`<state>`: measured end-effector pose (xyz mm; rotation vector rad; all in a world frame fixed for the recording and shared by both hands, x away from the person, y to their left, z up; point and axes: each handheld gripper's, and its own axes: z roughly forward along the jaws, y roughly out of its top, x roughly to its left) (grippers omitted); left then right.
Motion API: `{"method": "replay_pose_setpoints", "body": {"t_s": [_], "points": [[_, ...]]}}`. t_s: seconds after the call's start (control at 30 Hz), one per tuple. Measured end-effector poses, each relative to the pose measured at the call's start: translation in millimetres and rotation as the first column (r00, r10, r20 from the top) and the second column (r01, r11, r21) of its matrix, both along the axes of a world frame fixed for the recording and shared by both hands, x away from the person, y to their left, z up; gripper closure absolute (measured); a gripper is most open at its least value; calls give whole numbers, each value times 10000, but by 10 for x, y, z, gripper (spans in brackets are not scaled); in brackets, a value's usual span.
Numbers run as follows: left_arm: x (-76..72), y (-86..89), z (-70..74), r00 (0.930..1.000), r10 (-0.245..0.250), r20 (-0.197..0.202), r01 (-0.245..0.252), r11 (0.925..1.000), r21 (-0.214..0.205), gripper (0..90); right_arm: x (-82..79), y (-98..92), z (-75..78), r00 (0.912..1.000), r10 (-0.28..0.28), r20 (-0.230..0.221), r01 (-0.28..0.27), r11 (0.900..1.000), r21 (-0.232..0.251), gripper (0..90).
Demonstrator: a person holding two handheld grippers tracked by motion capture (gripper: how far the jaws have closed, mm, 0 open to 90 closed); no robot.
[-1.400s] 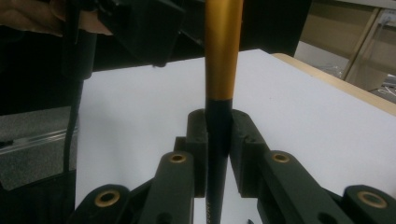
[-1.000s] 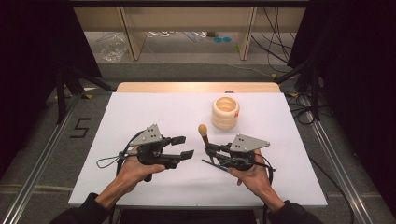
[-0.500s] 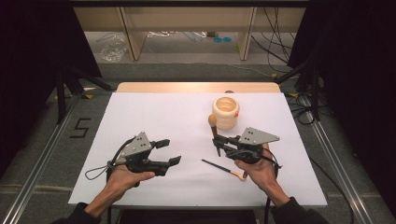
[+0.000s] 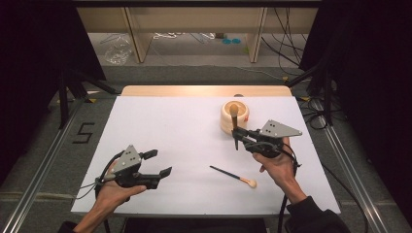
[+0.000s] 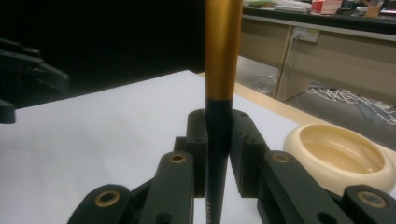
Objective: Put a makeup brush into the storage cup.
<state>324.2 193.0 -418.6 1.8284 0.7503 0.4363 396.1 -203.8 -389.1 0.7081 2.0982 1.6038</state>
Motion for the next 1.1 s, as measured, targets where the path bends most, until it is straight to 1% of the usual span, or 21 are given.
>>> {"method": "replay_pose_setpoints", "body": {"t_s": [0.07, 0.1, 0.13, 0.2, 0.23, 0.27, 0.3, 0.33, 0.47, 0.53, 0.57, 0.6, 0.63, 0.73, 0.8, 0.83, 0.87, 0.93, 1.0, 1.07, 1.1], "points": [[-31, 45, -33, 9998, 112, -134, -112, 9999, -46, 230, 36, -19, 20, 9994, -177, 287, 178, 9998, -27, 798], [-42, 69, -51, 9999, 58, -124, -58, 10000, 25, 230, 49, -25, 30, 9996, -176, 238, 176, 9998, -6, 798], [-59, 78, -73, 9997, 119, -190, -120, 9999, -46, 230, 59, -26, 37, 9997, -201, 121, 200, 9998, 82, 798], [-98, 108, -101, 9994, 197, -275, -195, 9998, 47, 230, 98, -41, 53, 9993, -358, 116, 357, 9993, 100, 798], [-112, 116, -113, 9993, 211, -296, -211, 9998, 0, 230, 116, -53, 61, 9993, -361, 122, 360, 9993, 99, 798], [-120, 122, -118, 9994, 224, -280, -223, 9997, 40, 230, 132, -57, 67, 9992, -384, 75, 383, 9992, 103, 797], [-134, 128, -127, 9993, 247, -265, -244, 9996, 110, 231, 146, -61, 70, 9985, -519, 197, 516, 9986, 133, 798], [-142, 126, -139, 9995, 229, -230, -227, 9997, 88, 231, 167, -69, 77, 9988, -473, 97, 471, 9988, 150, 797], [-168, 115, -167, 9994, 223, -254, -217, 9995, 222, 231, 242, -90, 77, 9978, -663, 82, 661, 9975, 236, 798], [-173, 103, -187, 9995, 148, -277, -143, 9997, 194, 231, 283, -105, 78, 9967, -808, 105, 806, 9965, 223, 797], [-179, 103, -188, 9995, 184, -263, -175, 9994, 312, 231, 307, -116, 78, 9965, -826, 149, 822, 9963, 233, 798], [-180, 100, -194, 9996, 162, -233, -154, 9994, 320, 231, 333, -119, 76, 9956, -895, 293, 886, 9956, 306, 798], [-184, 93, -200, 9996, 145, -244, -138, 9995, 299, 231, 347, -125, 80, 9954, -939, 210, 933, 9953, 276, 798], [-186, 83, -212, 9996, 79, -271, -70, 9994, 327, 230, 403, -140, 97, 9941, -1052, 266, 1044, 9941, 286, 798], [-180, 86, -209, 9999, 12, -159, -5, 9991, 421, 230, 431, -136, 93, 9929, -1152, 289, 1142, 9929, 339, 798], [-184, 84, -209, 9997, 75, -244, -68, 9995, 308, 230, 450, -141, 92, 9926, -1188, 260, 1181, 9926, 271, 798], [-180, 87, -211, 9997, 41, -234, -35, 9997, 257, 231, 469, -139, 88, 9918, -1240, 311, 1228, 9918, 358, 797], [-180, 92, -211, 9997, 78, -223, -72, 9996, 264, 231, 499, -145, 93, 9920, -1217, 323, 1205, 9920, 362, 798], [-183, 98, -205, 9997, 146, -212, -139, 9994, 327, 231, 527, -147, 106, 9901, -1364, 334, 1350, 9900, 407, 797], [-180, 100, -207, 9996, 150, -252, -143, 9996, 259, 231, 560, -146, 119, 9902, -1342, 388, 1325, 9902, 437, 797], [-180, 101, -208, 9996, 159, -249, -152, 9995, 266, 232, 574, -150, 132, 9896, -1396, 354, 1383, 9897, 362, 798]]}}
